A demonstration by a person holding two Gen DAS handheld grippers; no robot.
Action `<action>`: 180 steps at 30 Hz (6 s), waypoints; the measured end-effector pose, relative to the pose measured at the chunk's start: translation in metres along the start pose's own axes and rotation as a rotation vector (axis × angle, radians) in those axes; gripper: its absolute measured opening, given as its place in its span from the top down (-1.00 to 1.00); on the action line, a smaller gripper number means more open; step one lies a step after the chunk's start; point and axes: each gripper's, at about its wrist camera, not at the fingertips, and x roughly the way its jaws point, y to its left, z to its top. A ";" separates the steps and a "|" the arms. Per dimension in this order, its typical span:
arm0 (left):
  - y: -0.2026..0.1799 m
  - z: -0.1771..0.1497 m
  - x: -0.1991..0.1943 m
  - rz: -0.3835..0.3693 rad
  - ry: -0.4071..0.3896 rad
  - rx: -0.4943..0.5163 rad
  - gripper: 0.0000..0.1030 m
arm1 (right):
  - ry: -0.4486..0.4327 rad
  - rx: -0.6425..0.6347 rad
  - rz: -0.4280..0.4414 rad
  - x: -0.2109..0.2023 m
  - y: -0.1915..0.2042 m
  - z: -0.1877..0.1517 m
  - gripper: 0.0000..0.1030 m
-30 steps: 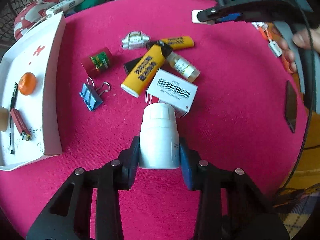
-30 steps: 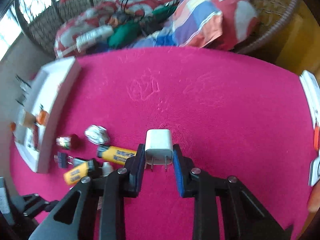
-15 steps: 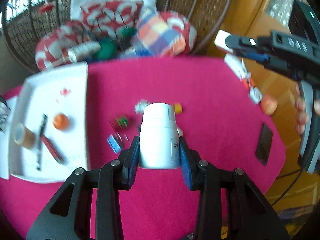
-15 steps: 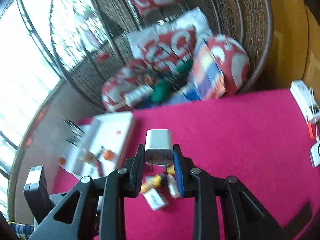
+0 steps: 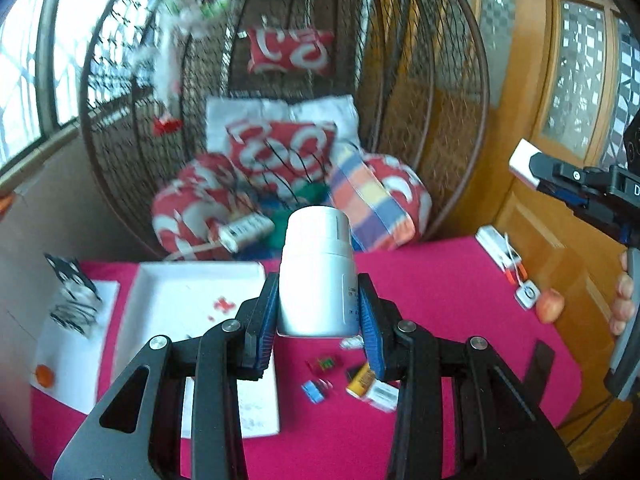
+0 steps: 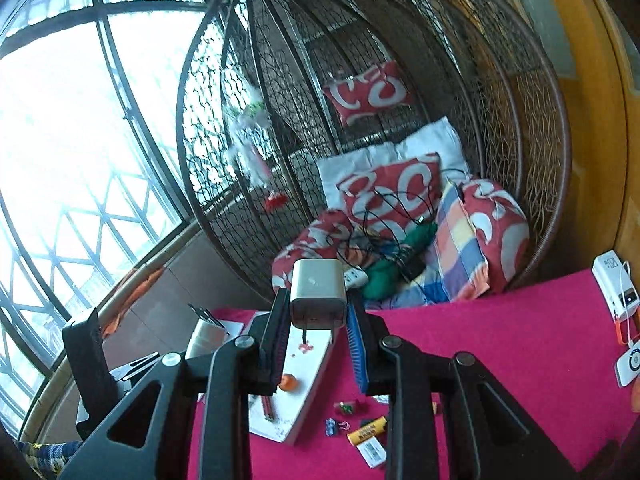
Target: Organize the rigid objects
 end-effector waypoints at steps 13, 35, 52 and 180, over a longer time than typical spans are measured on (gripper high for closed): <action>0.054 0.016 -0.037 0.046 -0.104 -0.035 0.29 | -0.026 -0.006 0.031 0.010 0.036 0.001 0.50; 0.152 0.018 -0.073 0.128 -0.163 -0.112 0.29 | -0.020 -0.046 0.072 0.052 0.096 -0.001 0.50; 0.199 0.017 -0.086 0.172 -0.192 -0.132 0.29 | 0.016 -0.081 0.123 0.095 0.140 -0.006 0.50; -0.099 -0.138 0.248 -0.151 0.660 0.375 0.46 | 0.300 0.431 -0.462 -0.005 -0.169 -0.138 -1.00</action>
